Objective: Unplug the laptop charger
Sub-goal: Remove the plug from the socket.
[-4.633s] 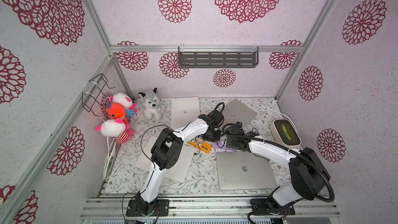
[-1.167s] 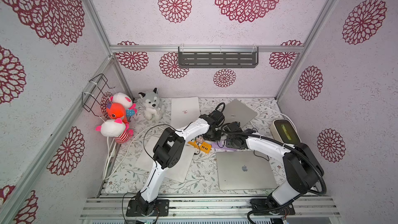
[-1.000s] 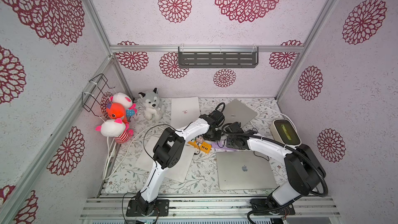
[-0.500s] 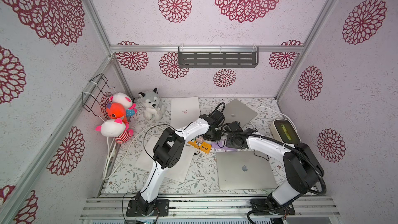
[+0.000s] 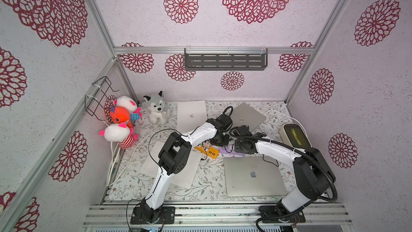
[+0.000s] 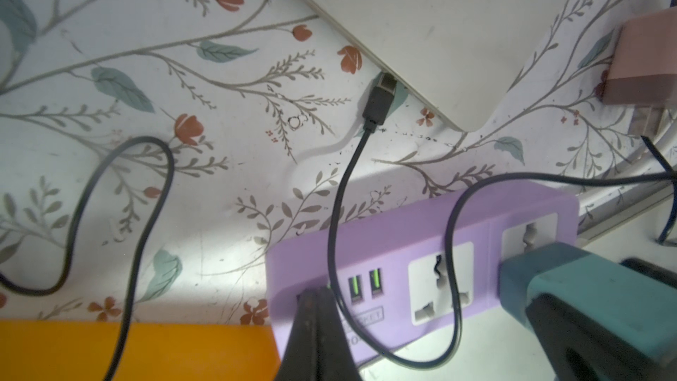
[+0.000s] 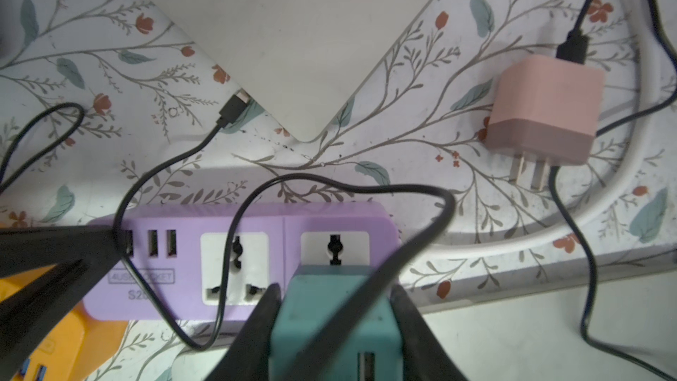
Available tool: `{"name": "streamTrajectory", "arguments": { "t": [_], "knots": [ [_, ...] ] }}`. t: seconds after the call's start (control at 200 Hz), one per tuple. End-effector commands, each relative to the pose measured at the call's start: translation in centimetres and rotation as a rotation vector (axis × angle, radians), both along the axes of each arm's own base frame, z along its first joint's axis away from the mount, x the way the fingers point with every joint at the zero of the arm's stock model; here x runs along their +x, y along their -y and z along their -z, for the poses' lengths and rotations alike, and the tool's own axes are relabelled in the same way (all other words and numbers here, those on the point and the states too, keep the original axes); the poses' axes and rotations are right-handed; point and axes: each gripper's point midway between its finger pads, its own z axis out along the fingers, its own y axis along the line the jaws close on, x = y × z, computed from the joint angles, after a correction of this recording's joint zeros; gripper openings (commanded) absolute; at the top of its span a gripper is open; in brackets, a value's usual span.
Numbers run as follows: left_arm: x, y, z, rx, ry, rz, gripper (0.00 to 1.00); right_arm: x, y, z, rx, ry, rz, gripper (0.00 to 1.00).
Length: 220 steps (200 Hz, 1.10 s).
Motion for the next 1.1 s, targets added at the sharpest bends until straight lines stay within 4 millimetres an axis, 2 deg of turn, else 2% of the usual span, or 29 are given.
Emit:
{"name": "streamTrajectory", "arguments": {
  "t": [0.0,0.075,0.23,0.295,0.37,0.43,0.57,0.63,0.686,0.761,0.811,1.011,1.096],
  "knots": [
    [-1.2,-0.6,2.0,0.041,-0.047,-0.004,0.00,0.2,-1.4,-0.6,0.107,0.015,0.000,0.29],
    [-1.2,-0.6,2.0,0.039,-0.047,-0.004,0.00,0.3,-1.0,-0.9,0.082,0.031,0.017,0.28],
    [-1.1,-0.5,2.0,0.037,-0.047,-0.003,0.00,0.3,0.5,-1.0,-0.152,-0.008,-0.019,0.28],
    [-1.1,-0.5,2.0,0.038,-0.047,-0.003,0.00,0.3,-0.2,-1.0,-0.090,-0.006,-0.031,0.28],
    [-1.1,-0.5,2.0,0.038,-0.046,-0.004,0.00,0.5,-1.5,-1.2,0.087,0.023,-0.010,0.28],
    [-1.1,-0.6,2.0,0.039,-0.047,-0.005,0.00,0.5,-1.7,-1.2,0.138,0.036,0.008,0.28],
    [-1.2,-0.6,1.9,0.041,-0.047,-0.003,0.00,0.4,0.4,-1.1,-0.092,0.006,-0.005,0.28],
    [-1.2,-0.7,1.9,0.044,-0.046,-0.004,0.00,0.3,0.7,-1.1,-0.130,-0.007,-0.015,0.28],
    [-1.2,-0.7,1.9,0.044,-0.046,-0.003,0.00,0.3,0.3,-1.3,-0.087,0.002,-0.019,0.28],
    [-1.2,-0.7,1.9,0.045,-0.045,-0.002,0.00,0.3,-1.2,-1.1,0.104,0.015,-0.009,0.29],
    [-1.2,-0.7,1.9,0.044,-0.045,-0.003,0.00,0.5,-1.4,-1.3,0.175,0.036,0.012,0.28],
    [-1.3,-0.6,2.1,0.042,-0.050,-0.002,0.00,0.5,1.0,-1.5,-0.129,-0.001,-0.012,0.28],
    [-1.2,-0.6,2.0,0.042,-0.048,-0.002,0.00,0.4,0.9,-1.7,-0.117,0.004,-0.017,0.28]
  ]
}}
